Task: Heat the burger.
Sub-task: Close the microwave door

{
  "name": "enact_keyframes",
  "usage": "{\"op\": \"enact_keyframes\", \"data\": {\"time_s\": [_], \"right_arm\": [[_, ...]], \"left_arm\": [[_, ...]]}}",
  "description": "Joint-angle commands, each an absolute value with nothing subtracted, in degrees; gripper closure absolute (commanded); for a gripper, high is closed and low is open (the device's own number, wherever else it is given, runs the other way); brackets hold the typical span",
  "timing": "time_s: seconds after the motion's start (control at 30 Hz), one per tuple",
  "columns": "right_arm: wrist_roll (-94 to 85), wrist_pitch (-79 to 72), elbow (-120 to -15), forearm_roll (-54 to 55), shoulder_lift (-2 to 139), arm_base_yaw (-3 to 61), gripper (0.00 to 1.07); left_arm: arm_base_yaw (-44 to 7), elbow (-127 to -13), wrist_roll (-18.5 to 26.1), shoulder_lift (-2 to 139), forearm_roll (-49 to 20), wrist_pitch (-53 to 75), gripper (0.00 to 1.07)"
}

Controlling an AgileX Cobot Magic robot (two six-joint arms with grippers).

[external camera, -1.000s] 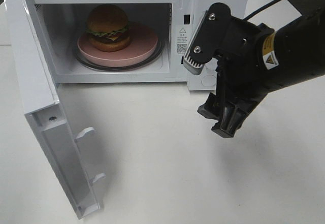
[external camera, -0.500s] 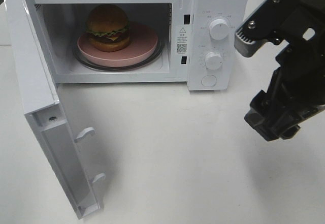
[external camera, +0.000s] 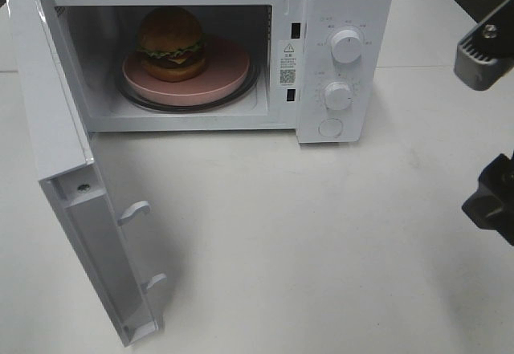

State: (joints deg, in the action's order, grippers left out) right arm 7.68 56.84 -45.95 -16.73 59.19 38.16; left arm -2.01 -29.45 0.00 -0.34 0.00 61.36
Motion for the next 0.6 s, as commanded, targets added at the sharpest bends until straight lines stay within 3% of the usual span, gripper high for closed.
{"op": "enact_keyframes", "data": {"time_s": [0.03,0.47,0.6], "right_arm": [[8.42,58.16,-45.78,-16.84,57.07,38.04,0.31],[9.91,61.25,-45.32,-14.9,49.45,35.98,0.31],[8.88,61.08,-41.77,-11.92,46.64,28.36,0.31]], "left_arm": [[-1.78,-29.51,0.0,-1.2,-0.34,61.25,0.08],[-1.78,-29.51,0.0,-1.2,-0.34,61.25,0.08],[-1.78,-29.51,0.0,-1.2,-0.34,61.25,0.08]]}}
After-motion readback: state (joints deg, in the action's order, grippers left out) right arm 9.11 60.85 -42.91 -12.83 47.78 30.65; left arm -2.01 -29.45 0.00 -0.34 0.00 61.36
